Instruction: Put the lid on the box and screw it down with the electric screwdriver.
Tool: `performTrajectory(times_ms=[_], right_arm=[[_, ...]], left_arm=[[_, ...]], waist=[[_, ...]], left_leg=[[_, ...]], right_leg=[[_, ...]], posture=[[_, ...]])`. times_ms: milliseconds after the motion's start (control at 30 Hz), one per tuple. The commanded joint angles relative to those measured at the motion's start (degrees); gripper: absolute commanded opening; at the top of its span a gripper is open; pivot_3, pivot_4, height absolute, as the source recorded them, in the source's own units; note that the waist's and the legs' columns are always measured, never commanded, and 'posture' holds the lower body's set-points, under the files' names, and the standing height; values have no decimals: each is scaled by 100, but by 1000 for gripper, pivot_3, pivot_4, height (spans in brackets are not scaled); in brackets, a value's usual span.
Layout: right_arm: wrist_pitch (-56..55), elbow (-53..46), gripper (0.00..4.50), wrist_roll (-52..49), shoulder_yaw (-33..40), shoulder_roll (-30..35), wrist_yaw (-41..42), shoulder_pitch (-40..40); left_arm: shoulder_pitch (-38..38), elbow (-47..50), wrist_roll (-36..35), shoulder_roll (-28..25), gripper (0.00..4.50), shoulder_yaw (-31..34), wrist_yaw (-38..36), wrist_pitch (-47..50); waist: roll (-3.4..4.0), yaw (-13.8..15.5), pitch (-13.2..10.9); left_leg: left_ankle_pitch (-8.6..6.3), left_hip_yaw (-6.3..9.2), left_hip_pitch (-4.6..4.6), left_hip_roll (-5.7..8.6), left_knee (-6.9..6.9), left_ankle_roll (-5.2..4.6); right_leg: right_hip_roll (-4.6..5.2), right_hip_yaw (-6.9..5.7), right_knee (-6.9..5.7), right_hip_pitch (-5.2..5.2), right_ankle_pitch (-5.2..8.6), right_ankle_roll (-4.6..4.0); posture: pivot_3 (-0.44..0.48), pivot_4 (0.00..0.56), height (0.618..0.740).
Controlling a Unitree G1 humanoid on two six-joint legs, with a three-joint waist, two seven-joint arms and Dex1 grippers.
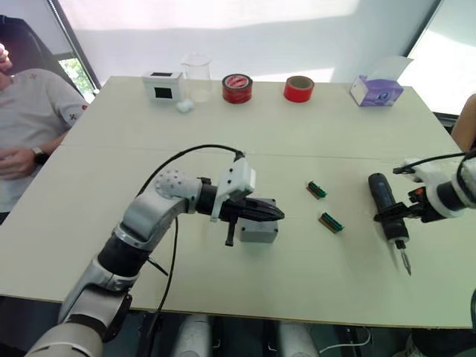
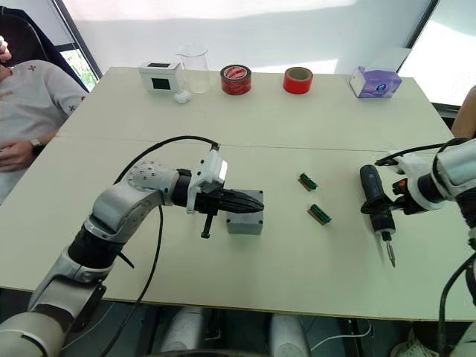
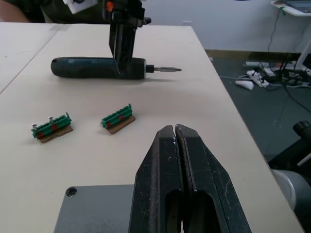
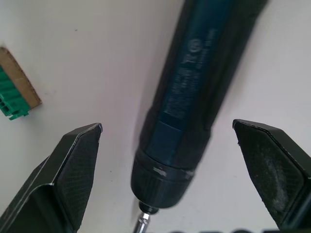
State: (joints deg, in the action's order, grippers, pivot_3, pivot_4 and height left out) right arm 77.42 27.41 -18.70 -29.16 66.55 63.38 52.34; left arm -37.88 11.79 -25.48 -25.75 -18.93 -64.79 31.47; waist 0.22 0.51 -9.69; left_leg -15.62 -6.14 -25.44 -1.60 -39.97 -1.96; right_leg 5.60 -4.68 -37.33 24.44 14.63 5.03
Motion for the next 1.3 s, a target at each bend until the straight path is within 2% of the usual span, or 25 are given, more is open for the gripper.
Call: performTrajectory(times_ms=[33, 133, 167, 233, 333, 467, 567, 667, 767, 833, 933, 1000, 1067, 1200, 1300], right_arm=[[-187, 214, 4493, 320, -210, -40, 281, 203], [-410, 284, 3821, 535, -391, -89, 490, 160], [-421, 294, 3320, 580, -424, -99, 561, 158], [-430, 284, 2793, 660, -454, -116, 657, 136], [-460, 300, 1769, 774, -391, -198, 662, 56], [-506, 447, 1764, 841, -58, -345, 515, 138], [-1026, 414, 1764, 915, 360, -378, 318, 194], [-1523, 73, 1764, 476, 1692, -678, -228, 380], [-2122, -848, 1764, -179, 3456, -1276, -1003, 34], [-2134, -1628, 1764, -528, 4329, -1780, -1522, -246], [-2058, -3535, 1764, -1458, 5339, -3114, -2374, -832], [-2347, -4579, 1764, -1790, 5421, -3929, -2825, -1224], [-2589, -5137, 1764, -1794, 5314, -4366, -3132, -1564], [-3020, -5795, 1764, -1662, 4825, -4890, -3607, -2112], [-3361, -5977, 1764, -1491, 4439, -5008, -3741, -2433]], left_arm=[[66, 252, 11, -53, 0, 91, 94, 19], [141, 343, -17, -107, 0, 129, 167, 81], [162, 368, -32, -126, 0, 141, 183, 95], [205, 408, -54, -164, 0, 167, 212, 115], [244, 387, -58, -208, 0, 220, 258, 120], [218, 253, -47, -240, 0, 303, 325, 127], [239, 55, 29, -365, 0, 456, 383, 94], [214, -298, 95, -575, 0, 745, 469, 37], [167, -536, 89, -687, 0, 943, 486, 36], [134, -659, 66, -737, 0, 1029, 445, 28], [4, -822, 87, -730, 0, 1023, 417, 116], [-108, -871, 39, -695, 0, 999, 362, 205], [-178, -889, 45, -676, 0, 933, 297, 236], [-214, -888, 200, -697, 0, 736, 145, 181], [-213, -932, 385, -642, 0, 524, 92, 29]], waist=[[0, 7, 0], [0, 2, 0], [0, 4, 0], [0, 4, 0], [1, 3, 1], [-1, -5, 1], [0, -65, 1], [17, -147, -10], [34, -137, -24], [35, -107, -25], [27, 7, -23], [24, 24, -23], [27, 41, -25], [26, 23, -24], [26, 0, -24]], left_leg=[[1, 0, 0, 0, 0, 1], [2, 0, 0, 0, -1, 3], [3, -1, 0, 0, -1, 5], [4, -1, 1, 0, -1, 6], [6, -1, 2, -1, -1, 10], [6, -1, 2, -1, -4, 11], [10, -2, 3, -1, -5, 17], [17, -7, 2, -1, -5, 29], [25, -12, 3, -6, 4, 42], [29, -10, 2, -12, 13, 50], [35, 0, 2, -13, 21, 60], [35, 6, 2, -15, 16, 61], [35, 2, 0, -8, 14, 60], [24, 5, -4, 8, -1, 42], [23, 2, -2, 7, -1, 39]], right_leg=[[0, 0, 0, 0, 0, 0], [0, -1, -1, 0, 0, 0], [0, 0, -1, 0, 0, 1], [-1, -1, -2, 0, 0, 1], [-2, -1, -2, -1, 0, 1], [-2, -2, -2, -3, -1, 1], [-2, -1, -2, -4, -2, -1], [-1, 0, -7, 1, -3, 0], [-5, 0, -21, 12, -3, 2], [-12, -1, -23, 17, -2, 2], [-15, -10, -21, 13, -1, 2], [-18, -14, -17, 5, -1, 2], [-12, -13, -22, 8, -2, 3], [-2, -12, -15, -3, -4, 6], [-2, -10, -12, -3, -6, 11]], posture=[[0, 150, 715], [0, 150, 715], [0, 150, 715], [0, 150, 715], [0, 150, 715], [0, 150, 715], [0, 150, 715], [0, 150, 715], [0, 150, 715], [0, 150, 715], [0, 150, 715], [0, 150, 715], [0, 150, 715], [0, 150, 715], [0, 150, 715]])
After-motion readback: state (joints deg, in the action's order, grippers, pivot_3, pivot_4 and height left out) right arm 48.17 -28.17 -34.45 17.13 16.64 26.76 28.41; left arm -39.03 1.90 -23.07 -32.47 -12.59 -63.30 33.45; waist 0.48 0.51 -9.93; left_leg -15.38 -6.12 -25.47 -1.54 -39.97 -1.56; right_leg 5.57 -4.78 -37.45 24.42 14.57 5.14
